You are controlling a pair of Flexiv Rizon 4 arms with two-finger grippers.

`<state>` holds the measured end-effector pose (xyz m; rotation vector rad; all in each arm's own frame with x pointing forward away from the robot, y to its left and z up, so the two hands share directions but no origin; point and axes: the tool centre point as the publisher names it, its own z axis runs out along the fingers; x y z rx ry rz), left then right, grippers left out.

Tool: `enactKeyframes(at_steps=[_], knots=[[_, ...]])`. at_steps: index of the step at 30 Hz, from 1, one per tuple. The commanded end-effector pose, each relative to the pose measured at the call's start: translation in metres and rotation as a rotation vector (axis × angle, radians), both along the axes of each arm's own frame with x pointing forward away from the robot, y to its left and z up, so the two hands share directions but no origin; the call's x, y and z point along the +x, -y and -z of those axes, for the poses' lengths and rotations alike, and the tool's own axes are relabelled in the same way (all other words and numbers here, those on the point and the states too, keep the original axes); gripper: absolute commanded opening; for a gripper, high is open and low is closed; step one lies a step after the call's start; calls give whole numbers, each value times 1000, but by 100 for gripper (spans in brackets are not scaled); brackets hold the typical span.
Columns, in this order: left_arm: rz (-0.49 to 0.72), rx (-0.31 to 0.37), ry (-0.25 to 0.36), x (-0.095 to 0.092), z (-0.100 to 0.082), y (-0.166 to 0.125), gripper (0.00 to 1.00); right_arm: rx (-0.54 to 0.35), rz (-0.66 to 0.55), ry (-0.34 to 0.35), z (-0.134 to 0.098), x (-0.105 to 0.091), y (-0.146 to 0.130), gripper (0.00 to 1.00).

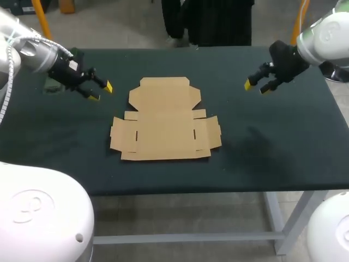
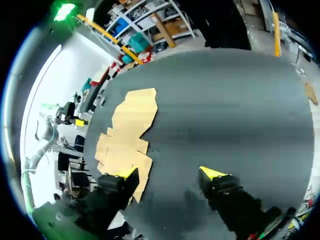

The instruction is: Assemble the packaging by folding the flat box into shape, placing the metal phone stand inside, and closing the box properly

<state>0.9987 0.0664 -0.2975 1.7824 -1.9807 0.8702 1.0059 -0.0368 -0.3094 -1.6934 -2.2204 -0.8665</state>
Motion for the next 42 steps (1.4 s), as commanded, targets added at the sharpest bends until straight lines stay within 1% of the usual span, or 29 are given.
enactKeyframes(at_steps=[1, 5, 8, 11, 12, 37, 39, 42], knots=[[-4, -3, 9, -3, 3, 1, 0, 19, 0, 23, 7, 0, -3, 0], [14, -12, 18, -4, 5, 0, 0, 26, -2, 47, 7, 0, -8, 0], [22, -17, 12, -4, 6, -1, 0, 15, -8, 59, 7, -1, -12, 0], [45, -2, -33, -5, 6, -1, 0, 10, -12, 59, 7, -1, -14, 0], [45, -2, -33, -5, 6, -1, 0, 17, -17, 47, 7, -1, -14, 0], [45, -2, -33, -5, 6, -1, 0, 17, -17, 47, 7, -1, -14, 0], [32, 7, -29, 1, 11, 0, 0, 17, -17, 47, 7, -1, -14, 0], [30, 0, -19, 9, 16, 1, 0, 15, -34, 52, 12, 8, -20, 0]])
